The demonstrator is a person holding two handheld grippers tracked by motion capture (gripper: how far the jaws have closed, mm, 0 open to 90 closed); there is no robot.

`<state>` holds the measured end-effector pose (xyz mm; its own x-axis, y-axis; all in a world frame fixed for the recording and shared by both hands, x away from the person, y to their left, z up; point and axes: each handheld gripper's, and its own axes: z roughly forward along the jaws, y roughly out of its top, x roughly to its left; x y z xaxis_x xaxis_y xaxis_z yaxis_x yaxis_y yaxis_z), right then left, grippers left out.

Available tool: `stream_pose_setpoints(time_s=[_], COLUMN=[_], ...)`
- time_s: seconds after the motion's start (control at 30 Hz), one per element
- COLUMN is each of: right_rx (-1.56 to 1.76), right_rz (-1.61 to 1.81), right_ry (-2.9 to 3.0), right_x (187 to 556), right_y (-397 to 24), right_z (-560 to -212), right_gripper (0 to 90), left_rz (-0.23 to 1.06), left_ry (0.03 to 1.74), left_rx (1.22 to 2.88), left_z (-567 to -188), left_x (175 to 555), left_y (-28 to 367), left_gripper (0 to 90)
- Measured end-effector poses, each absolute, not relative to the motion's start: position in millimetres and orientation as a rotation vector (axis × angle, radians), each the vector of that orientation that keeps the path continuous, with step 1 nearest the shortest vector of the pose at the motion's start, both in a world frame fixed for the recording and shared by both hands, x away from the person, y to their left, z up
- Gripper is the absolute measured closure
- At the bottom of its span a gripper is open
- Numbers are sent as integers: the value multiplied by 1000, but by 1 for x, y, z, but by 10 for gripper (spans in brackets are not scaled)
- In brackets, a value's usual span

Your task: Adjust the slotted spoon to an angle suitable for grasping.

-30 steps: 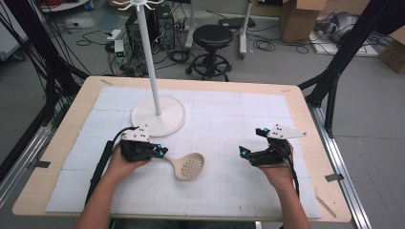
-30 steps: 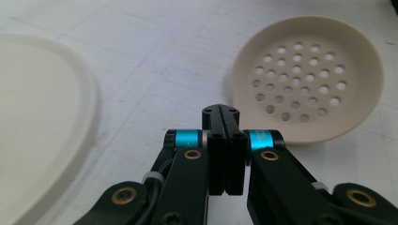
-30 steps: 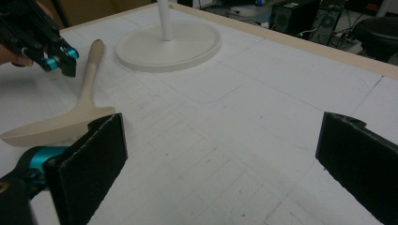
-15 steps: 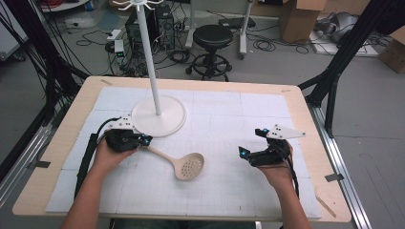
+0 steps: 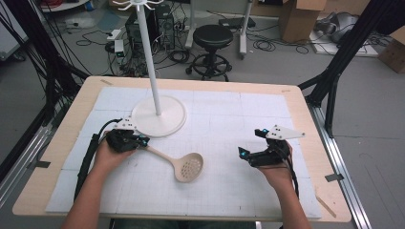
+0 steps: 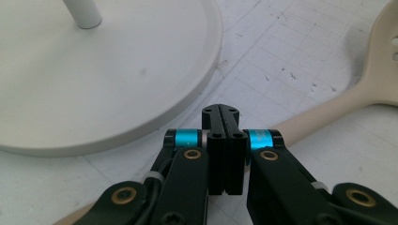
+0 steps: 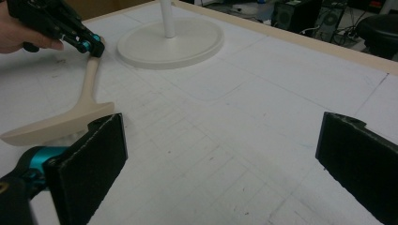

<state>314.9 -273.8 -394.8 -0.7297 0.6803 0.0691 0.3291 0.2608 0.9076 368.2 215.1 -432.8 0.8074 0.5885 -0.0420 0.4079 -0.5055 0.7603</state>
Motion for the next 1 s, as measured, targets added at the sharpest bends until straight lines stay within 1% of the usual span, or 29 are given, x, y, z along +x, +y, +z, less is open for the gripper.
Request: stream_pose_setpoints(time_s=[0.43,0.67,1.0], right_rx=[920,919,921], right_rz=[1460,1462,1462], right_ry=[2201,2199,2192], right_x=[315,315,315], right_y=[-274,-274,-275], right_z=[-395,-395,-394], right_gripper=[11,11,11], left_rz=[254,245,226], left_ry=[725,709,693], left_rx=[2161,2184,2179], left_z=[-434,-433,-433], left_x=[351,341,338], left_y=[226,228,230], left_gripper=[899,899,900])
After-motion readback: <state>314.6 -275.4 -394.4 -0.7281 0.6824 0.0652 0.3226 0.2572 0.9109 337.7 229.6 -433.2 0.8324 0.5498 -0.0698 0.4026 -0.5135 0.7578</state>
